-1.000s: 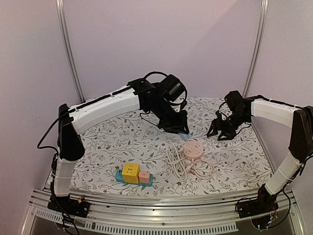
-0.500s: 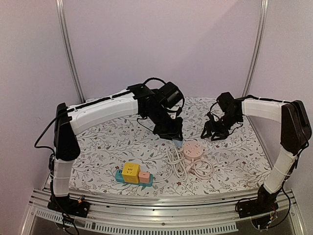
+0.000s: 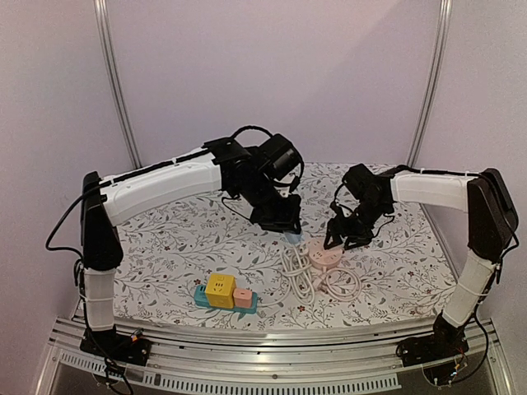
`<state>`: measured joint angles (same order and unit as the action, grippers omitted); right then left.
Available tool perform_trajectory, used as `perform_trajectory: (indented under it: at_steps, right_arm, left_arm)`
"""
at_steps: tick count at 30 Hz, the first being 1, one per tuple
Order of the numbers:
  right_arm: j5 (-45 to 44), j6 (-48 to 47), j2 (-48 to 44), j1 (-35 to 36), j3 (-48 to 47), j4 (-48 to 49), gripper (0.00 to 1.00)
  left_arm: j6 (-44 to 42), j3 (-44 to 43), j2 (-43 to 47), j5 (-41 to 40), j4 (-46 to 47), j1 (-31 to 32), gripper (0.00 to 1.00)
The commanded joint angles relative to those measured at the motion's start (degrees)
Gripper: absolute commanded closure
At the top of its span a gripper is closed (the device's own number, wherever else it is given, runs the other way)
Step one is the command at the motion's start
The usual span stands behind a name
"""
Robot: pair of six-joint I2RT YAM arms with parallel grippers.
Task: Insert the plug
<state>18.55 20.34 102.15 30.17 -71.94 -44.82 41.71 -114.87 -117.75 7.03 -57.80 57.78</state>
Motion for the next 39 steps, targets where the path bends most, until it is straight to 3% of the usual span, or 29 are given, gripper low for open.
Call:
perform_trajectory:
  at_steps: [1, 11, 20, 25, 29, 39]
  right_arm:
    - [-2.26, 4.37, 0.53, 2.4, 0.86, -0.35, 0.29]
    - [-11.23, 6.81, -3.45, 1.93, 2.52, -2.6, 0.29]
    - [-8.8, 7.82, -9.96, -2.73, 5.38, -0.61, 0.29]
    - [-5.56, 7.46, -8.16, -8.14, 3.67, 1.9, 0.41]
    - [-5.53, 5.71, -3.95, -11.14, 1.07, 2.58, 0.45]
    - [-5.4, 2.55, 7.06, -10.16, -3.0, 2.55, 0.54]
  left_arm:
    - [-0.88, -0.3, 1.03, -0.73, 0.1, 0.25, 1.0]
    - [-13.68, -9.78, -5.5, -0.69, 0.08, 0.36, 1.0]
    - [-25.85, -16.71, -12.37, -0.41, -1.06, 0.25, 1.0]
    - [-27.3, -17.76, -13.81, -3.31, -0.86, 0.23, 1.0]
    - [-26.7, -16.74, -12.68, -3.32, -0.83, 0.14, 1.0]
    - [-25.75, -5.82, -5.54, -4.61, -0.88, 0.32, 1.0]
